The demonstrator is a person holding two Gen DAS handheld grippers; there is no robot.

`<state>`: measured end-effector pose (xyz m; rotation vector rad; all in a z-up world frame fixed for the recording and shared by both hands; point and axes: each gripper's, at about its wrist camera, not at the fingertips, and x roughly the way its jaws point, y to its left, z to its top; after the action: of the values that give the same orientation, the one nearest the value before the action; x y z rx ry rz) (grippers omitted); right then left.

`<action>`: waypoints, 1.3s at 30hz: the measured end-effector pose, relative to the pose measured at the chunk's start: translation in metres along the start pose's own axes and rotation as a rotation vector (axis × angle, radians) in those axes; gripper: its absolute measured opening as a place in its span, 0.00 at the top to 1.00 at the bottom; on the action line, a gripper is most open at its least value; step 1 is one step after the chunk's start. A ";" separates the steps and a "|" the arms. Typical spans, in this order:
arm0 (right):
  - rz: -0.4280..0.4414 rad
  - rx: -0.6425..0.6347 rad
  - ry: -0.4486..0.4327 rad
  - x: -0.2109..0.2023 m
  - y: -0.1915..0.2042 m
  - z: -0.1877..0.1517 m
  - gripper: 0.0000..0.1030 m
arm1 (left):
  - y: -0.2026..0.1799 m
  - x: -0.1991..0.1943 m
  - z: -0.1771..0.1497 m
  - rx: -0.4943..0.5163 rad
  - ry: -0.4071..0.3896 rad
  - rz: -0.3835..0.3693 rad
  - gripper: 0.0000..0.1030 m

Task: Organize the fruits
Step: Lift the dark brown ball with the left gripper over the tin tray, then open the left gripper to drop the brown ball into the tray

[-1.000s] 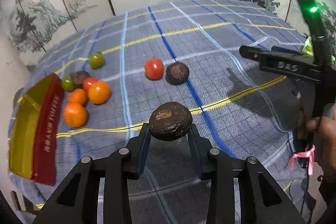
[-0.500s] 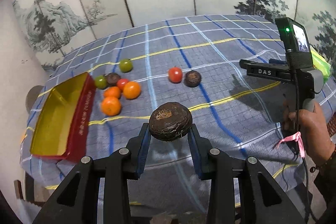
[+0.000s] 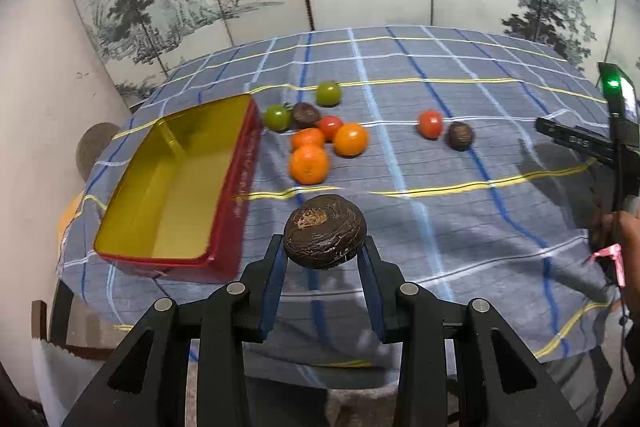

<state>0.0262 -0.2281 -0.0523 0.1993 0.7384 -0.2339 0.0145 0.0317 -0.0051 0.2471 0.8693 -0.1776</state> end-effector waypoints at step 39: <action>-0.020 0.001 0.002 0.001 0.000 -0.002 0.00 | 0.191 0.194 0.124 -0.042 0.253 0.294 0.63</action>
<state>0.0260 -0.2275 -0.0544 0.1930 0.7421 -0.2527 0.2762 0.1684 -0.0515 0.3601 1.0740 0.1493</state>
